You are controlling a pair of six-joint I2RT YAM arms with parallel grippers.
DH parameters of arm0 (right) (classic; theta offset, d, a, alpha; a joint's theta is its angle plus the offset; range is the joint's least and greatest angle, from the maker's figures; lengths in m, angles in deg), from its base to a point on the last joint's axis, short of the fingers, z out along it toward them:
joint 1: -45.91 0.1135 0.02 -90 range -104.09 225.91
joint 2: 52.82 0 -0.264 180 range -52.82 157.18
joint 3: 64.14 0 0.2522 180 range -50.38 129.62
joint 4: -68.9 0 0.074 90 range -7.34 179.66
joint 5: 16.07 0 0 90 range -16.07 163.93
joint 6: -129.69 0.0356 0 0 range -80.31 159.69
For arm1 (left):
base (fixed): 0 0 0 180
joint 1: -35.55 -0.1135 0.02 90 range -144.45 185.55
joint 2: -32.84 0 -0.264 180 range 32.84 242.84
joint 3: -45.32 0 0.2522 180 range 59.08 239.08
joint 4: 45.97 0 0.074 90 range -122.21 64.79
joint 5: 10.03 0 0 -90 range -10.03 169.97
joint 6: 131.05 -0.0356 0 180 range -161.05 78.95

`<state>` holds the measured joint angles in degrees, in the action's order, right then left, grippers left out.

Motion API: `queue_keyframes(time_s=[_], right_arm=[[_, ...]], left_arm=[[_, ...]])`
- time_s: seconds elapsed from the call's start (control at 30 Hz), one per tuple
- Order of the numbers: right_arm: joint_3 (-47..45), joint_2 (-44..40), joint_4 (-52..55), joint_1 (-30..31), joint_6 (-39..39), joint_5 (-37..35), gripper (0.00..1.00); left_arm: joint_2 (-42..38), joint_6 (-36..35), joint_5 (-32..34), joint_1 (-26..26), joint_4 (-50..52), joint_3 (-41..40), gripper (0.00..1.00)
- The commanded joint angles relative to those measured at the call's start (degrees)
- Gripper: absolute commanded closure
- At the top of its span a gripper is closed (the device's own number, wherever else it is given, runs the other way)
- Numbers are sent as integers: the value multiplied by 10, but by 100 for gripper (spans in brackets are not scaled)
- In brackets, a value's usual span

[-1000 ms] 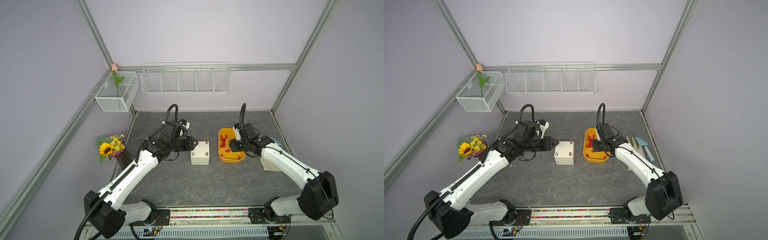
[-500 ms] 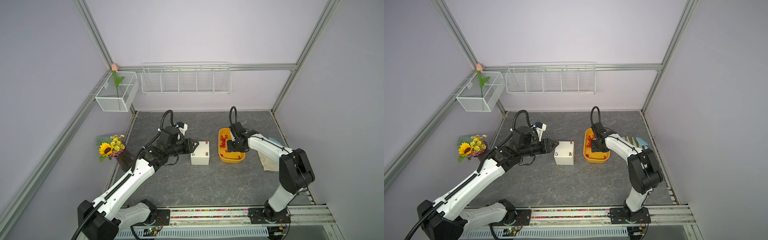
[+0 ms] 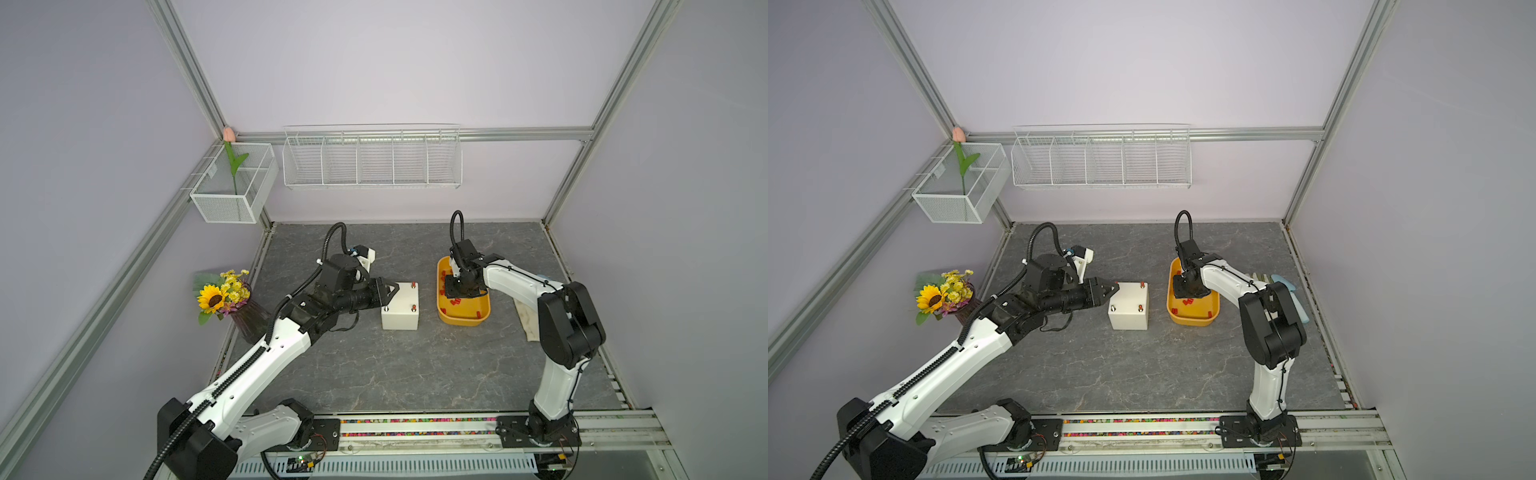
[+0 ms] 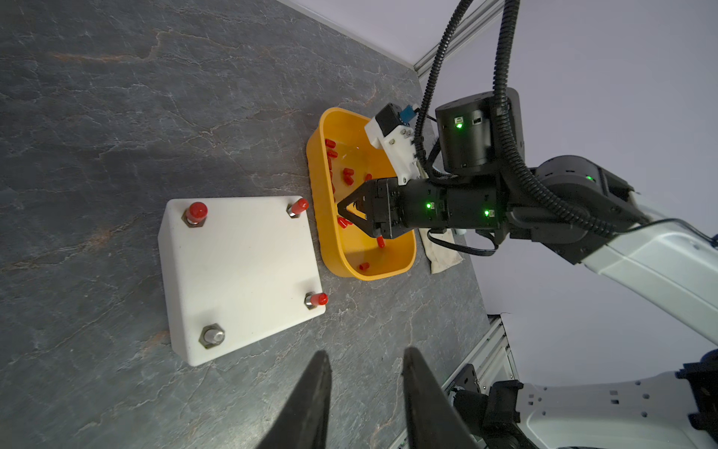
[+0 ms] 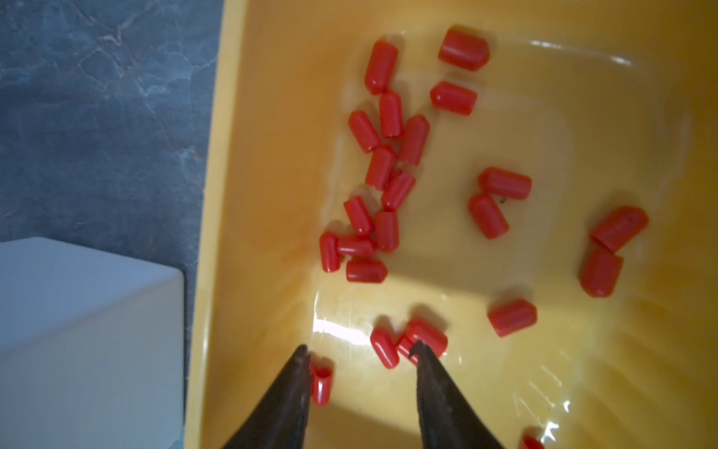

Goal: Cover the protruding screws with screw protection sleeves
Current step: Pick up the screw protection sleeve from the storage box.

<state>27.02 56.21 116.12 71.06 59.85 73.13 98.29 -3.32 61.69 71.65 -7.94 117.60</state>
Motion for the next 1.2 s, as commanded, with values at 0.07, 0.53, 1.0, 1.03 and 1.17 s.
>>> queue_keyframes(time_s=[0.07, 0.53, 1.0, 1.03, 1.17], right_arm=[[18, 29, -8, -8, 11, -7, 55], [41, 69, -25, -13, 31, -1, 66], [20, 76, -38, -15, 44, 7, 71], [18, 76, -39, -15, 44, 7, 71], [11, 78, -45, -17, 45, 9, 80]], left_arm=[[-8, 10, 0, 4, -5, -8, 66], [-14, 9, 8, 5, 2, -14, 66], [-9, 8, 7, 5, 1, -14, 66], [-9, 8, 7, 5, 1, -15, 66], [-8, 9, 7, 5, 0, -15, 66]])
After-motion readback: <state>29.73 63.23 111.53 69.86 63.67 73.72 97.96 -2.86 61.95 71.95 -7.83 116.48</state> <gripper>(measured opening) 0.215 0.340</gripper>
